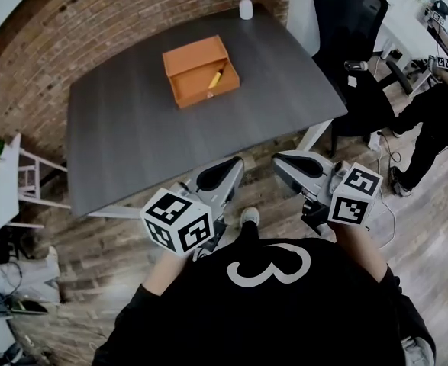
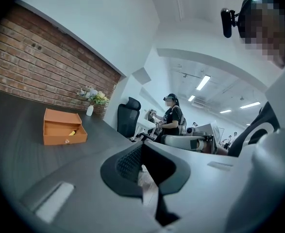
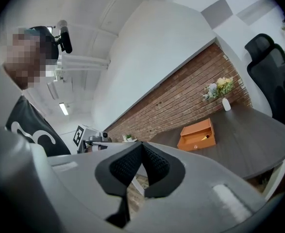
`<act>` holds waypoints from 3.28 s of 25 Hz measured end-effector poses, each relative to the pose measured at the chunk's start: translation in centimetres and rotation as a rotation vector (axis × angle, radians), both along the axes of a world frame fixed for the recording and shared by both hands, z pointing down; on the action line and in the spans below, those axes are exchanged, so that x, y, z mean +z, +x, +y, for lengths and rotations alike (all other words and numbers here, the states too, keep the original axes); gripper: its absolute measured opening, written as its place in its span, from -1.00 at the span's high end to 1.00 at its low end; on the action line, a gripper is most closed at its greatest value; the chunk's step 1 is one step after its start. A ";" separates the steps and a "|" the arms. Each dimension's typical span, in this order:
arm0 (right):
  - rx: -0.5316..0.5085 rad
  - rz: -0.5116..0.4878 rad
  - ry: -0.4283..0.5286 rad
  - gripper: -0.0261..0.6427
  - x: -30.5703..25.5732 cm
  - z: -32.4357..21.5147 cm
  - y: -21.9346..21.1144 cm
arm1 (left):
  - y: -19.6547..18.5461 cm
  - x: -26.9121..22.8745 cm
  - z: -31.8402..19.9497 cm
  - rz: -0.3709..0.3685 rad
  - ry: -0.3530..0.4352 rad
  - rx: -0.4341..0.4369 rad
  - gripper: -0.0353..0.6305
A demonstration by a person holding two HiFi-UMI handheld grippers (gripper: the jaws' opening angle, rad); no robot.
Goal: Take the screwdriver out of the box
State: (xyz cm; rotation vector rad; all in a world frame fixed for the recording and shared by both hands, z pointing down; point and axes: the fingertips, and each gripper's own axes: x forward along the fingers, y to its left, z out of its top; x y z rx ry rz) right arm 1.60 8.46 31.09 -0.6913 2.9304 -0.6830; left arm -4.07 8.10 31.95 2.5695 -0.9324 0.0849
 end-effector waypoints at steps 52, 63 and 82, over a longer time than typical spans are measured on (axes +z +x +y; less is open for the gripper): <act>-0.169 -0.030 -0.276 0.92 7.8 -34.8 -1.2 | -4.7 12.7 -39.3 -0.565 -0.266 -0.088 0.32; -0.148 -0.021 -0.323 0.92 9.9 -37.1 0.1 | -5.8 19.5 -41.5 -0.705 -0.391 -0.079 0.35; -0.101 -0.036 -0.363 0.92 11.3 -38.8 1.7 | -6.5 23.9 -42.3 -0.815 -0.486 -0.074 0.46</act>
